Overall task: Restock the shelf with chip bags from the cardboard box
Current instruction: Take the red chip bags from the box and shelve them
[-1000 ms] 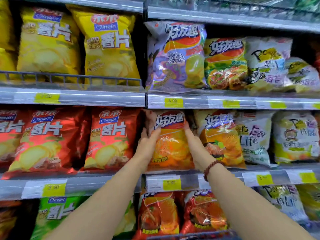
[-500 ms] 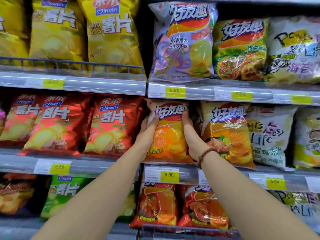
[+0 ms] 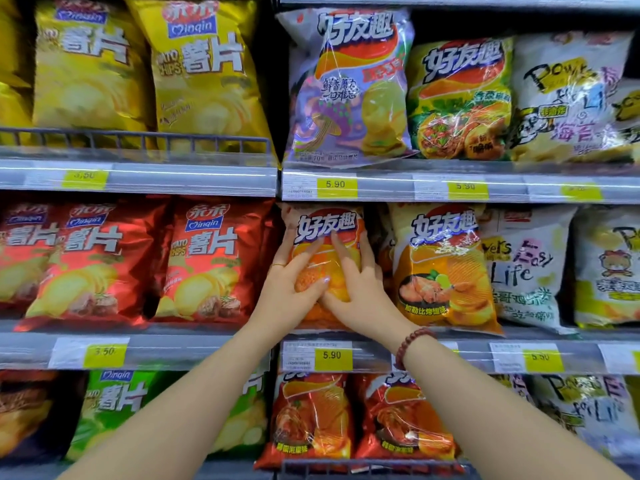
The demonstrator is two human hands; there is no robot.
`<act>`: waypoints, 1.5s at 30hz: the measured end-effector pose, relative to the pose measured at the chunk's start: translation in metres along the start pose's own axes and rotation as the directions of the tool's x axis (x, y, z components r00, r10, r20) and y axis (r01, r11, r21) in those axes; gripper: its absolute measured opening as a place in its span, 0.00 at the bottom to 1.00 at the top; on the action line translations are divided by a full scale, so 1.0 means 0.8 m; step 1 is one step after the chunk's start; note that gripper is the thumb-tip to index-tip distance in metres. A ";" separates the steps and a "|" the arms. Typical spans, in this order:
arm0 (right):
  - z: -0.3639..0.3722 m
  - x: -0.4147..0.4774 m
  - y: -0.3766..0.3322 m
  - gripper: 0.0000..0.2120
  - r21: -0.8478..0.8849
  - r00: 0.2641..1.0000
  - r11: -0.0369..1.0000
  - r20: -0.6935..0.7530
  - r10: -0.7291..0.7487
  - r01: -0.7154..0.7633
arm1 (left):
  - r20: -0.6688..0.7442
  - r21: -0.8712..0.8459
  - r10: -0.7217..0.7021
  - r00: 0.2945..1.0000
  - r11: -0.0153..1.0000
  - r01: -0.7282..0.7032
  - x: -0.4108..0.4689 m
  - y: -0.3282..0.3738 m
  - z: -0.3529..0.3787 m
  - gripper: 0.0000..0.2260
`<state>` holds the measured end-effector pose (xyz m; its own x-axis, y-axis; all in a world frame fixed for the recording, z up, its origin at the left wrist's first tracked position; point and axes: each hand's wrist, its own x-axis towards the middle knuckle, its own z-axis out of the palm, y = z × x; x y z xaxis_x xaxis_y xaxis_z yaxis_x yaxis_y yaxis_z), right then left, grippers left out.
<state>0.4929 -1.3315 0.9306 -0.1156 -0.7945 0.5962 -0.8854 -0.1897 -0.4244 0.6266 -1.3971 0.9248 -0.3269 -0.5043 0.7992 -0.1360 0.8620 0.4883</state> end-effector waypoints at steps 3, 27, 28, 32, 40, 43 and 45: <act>0.005 0.000 0.001 0.38 0.003 1.000 1.000 -0.018 0.009 -0.009 | -0.012 -0.018 0.009 1.000 1.000 -0.009 -0.003 -0.002 0.006 0.27; -0.161 -0.061 0.124 0.43 0.452 0.895 0.799 0.000 0.445 -0.397 | 0.181 -0.332 -0.524 0.832 0.764 0.553 0.042 0.123 0.171 0.45; -0.159 -0.056 0.129 0.43 0.485 0.896 0.772 0.056 0.441 -0.411 | 0.167 -0.349 -0.548 0.820 0.745 0.569 0.044 0.121 0.175 0.45; -0.143 -0.032 0.156 0.25 0.533 0.900 0.736 0.131 0.415 -0.417 | 0.059 -0.302 -0.563 0.824 0.777 0.553 0.049 0.111 0.187 0.44; -0.125 -0.015 0.165 0.26 0.444 0.921 0.813 0.089 0.379 -0.377 | 0.032 -0.197 -0.551 0.834 0.815 0.546 0.053 0.100 0.183 0.42; -0.126 -0.037 0.146 0.29 0.221 0.937 0.934 -0.152 0.316 -0.279 | -0.031 -0.081 -0.376 0.926 0.924 0.373 0.041 0.102 0.177 0.41; -0.128 -0.055 0.133 0.39 -0.019 0.941 0.979 -0.279 0.190 -0.204 | -0.046 -0.004 -0.211 0.976 0.978 0.211 0.027 0.101 0.168 0.36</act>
<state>0.3580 -1.2576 0.9290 -0.4031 -0.6227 0.6706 -0.8517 -0.0127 -0.5238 0.4830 -1.3313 0.9349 -0.2474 -0.6763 0.6939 -0.1981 0.7363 0.6470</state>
